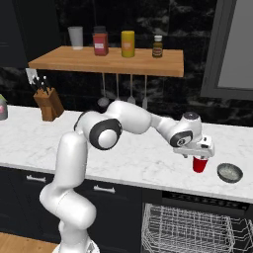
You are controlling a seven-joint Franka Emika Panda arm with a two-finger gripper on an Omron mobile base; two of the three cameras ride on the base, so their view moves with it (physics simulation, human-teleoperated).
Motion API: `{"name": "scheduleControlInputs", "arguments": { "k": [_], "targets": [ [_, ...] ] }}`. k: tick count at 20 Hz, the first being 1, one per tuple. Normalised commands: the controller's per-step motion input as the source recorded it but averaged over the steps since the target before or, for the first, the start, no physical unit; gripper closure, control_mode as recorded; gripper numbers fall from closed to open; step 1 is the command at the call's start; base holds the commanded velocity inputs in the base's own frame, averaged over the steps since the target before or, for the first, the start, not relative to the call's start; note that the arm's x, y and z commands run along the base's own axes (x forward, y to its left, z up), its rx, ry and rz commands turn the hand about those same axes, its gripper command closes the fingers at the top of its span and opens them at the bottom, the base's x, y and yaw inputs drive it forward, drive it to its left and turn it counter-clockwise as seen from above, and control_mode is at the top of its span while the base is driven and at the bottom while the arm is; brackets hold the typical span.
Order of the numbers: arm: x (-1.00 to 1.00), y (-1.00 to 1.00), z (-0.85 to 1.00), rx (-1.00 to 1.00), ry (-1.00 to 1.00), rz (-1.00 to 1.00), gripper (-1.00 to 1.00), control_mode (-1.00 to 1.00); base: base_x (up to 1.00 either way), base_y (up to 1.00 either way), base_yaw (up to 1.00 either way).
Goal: Pick up the cup and bowl from the counter, place them in the dishwasher, and close the dishwasher door.
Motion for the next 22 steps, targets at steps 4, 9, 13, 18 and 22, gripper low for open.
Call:
{"name": "scheduleControlInputs", "arguments": {
  "k": [4, 9, 13, 18, 22],
  "targets": [
    [0.0, 0.0, -0.04, 0.0, 0.0, 0.05, 1.0, -1.0, 0.0, 0.0, 0.0],
    [0.03, 0.0, 0.0, 0.0, 0.0, 0.01, 1.0, -1.0, 0.0, 0.0, 0.0],
    [-0.07, 0.04, 0.08, 0.04, 0.0, 0.0, 1.0, -1.0, 0.0, 0.0, 0.0],
    [-0.52, 0.23, 0.45, 0.0, -0.02, 0.0, 1.0, -1.0, 0.0, 0.0, 0.0],
    [-0.81, 0.56, 0.44, -0.03, 0.0, 0.03, 1.0, -1.0, 0.0, 0.0, 0.0]
  ]
}}
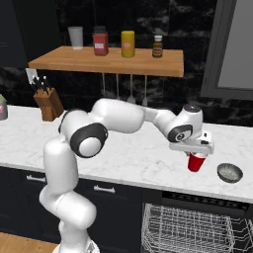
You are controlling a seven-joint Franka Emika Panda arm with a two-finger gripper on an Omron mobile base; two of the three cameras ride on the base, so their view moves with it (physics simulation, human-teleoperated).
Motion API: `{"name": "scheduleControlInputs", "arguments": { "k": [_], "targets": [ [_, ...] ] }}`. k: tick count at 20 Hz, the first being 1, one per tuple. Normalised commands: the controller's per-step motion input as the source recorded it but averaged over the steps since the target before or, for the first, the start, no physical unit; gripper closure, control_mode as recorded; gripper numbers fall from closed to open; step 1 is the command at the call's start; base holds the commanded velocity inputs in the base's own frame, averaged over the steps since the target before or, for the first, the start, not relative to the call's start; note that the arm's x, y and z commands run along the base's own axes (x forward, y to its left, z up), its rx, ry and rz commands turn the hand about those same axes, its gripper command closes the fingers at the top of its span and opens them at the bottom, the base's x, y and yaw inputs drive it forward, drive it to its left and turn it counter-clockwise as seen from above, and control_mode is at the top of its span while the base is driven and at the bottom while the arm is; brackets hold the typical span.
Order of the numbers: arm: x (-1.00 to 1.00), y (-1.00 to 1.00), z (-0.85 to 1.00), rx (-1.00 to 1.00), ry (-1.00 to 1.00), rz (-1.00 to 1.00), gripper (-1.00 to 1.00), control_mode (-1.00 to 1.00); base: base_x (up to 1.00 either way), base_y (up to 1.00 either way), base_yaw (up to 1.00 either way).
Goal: Pick up the cup and bowl from the counter, place them in the dishwasher, and close the dishwasher door.
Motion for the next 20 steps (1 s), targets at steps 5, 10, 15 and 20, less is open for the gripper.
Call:
{"name": "scheduleControlInputs", "arguments": {
  "k": [5, 10, 15, 20],
  "targets": [
    [-1.0, 0.84, 0.38, -0.05, -0.06, 0.05, 1.0, -1.0, 0.0, 0.0, 0.0],
    [-1.0, 0.56, 0.16, 0.0, -0.17, 0.05, 1.0, -1.0, 0.0, 0.0, 0.0],
    [-1.0, 0.35, -0.01, -0.01, -0.21, 0.03, 1.0, -1.0, 0.0, 0.0, 0.0],
    [-0.67, 0.01, -0.42, -0.01, 0.02, 0.01, 1.0, -1.0, 0.0, 0.0, 0.0]
  ]
}}
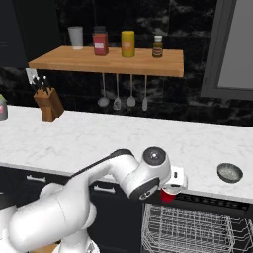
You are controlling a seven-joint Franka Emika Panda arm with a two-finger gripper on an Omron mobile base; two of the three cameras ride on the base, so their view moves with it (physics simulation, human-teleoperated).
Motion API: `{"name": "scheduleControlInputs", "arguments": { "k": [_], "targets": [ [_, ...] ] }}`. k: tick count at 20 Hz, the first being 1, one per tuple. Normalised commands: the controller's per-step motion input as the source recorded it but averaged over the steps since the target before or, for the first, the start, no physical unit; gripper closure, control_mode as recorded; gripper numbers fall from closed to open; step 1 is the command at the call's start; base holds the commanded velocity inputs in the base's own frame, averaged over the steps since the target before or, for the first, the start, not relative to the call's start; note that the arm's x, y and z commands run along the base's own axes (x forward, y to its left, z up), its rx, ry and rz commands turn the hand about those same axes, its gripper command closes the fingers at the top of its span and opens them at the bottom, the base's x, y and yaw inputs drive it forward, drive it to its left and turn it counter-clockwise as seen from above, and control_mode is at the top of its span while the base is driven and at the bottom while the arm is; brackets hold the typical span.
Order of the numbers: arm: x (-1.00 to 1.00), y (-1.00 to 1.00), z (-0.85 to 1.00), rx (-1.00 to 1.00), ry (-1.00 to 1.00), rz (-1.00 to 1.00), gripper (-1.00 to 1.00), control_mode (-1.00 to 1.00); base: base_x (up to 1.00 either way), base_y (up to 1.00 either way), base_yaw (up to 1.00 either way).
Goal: Pick up the cup and bowl from the counter, place them in the dishwasher, and close the dishwasher door.
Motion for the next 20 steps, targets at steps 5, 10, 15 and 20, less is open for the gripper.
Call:
{"name": "scheduleControlInputs", "arguments": {
  "k": [5, 10, 15, 20],
  "targets": [
    [-0.38, 0.0, -0.48, 0.0, 0.14, 0.02, 1.0, -1.0, 0.0, 0.0, 0.0],
    [-0.46, 0.0, -0.43, 0.02, 0.06, 0.04, 1.0, -1.0, 0.0, 0.0, 0.0],
    [-0.36, 0.0, -0.49, 0.09, 0.0, 0.09, 1.0, -1.0, 0.0, 0.0, 0.0],
    [-0.02, 0.0, -0.74, 0.02, 0.05, 0.05, 1.0, -1.0, 0.0, 0.0, 0.0]
  ]
}}
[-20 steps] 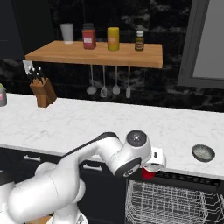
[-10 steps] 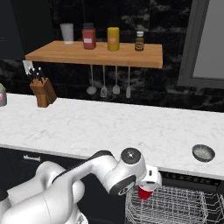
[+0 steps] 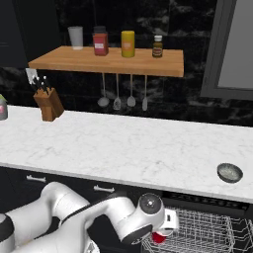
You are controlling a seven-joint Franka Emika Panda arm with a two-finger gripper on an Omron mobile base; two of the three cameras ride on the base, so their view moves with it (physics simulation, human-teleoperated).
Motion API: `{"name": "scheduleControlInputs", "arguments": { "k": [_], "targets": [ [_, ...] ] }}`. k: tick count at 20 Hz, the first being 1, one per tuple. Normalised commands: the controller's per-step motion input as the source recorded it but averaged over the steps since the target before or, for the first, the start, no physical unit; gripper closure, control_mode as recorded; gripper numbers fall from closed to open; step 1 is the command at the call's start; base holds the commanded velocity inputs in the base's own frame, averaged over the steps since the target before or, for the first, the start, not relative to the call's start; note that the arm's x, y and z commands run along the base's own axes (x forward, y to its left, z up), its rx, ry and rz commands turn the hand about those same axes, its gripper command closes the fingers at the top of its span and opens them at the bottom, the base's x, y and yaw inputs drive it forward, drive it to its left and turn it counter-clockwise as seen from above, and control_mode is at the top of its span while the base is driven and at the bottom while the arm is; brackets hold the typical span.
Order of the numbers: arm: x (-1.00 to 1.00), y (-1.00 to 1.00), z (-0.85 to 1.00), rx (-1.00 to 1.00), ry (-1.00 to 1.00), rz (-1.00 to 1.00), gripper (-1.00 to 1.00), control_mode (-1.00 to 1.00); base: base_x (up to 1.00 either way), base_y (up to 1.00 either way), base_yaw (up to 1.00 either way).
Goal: Pick up the cup and bowl from the counter, place them in the dishwasher, and close the dishwasher door.
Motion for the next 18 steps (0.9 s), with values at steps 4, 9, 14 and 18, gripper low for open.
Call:
{"name": "scheduleControlInputs", "arguments": {
  "k": [4, 9, 14, 18],
  "targets": [
    [0.0, 0.0, -0.31, 0.02, 0.05, 0.01, 1.0, -1.0, 0.0, 0.0, 0.0],
    [0.0, 0.0, -0.02, 0.13, 0.0, 0.01, 1.0, -1.0, 0.0, 0.0, 0.0],
    [0.24, 0.0, -0.1, 0.2, 0.03, 0.03, 1.0, -1.0, 0.0, 0.0, 0.0],
    [0.42, 0.0, -0.07, 0.17, 0.02, 0.01, 1.0, -1.0, 0.0, 0.0, 0.0]
  ]
}}
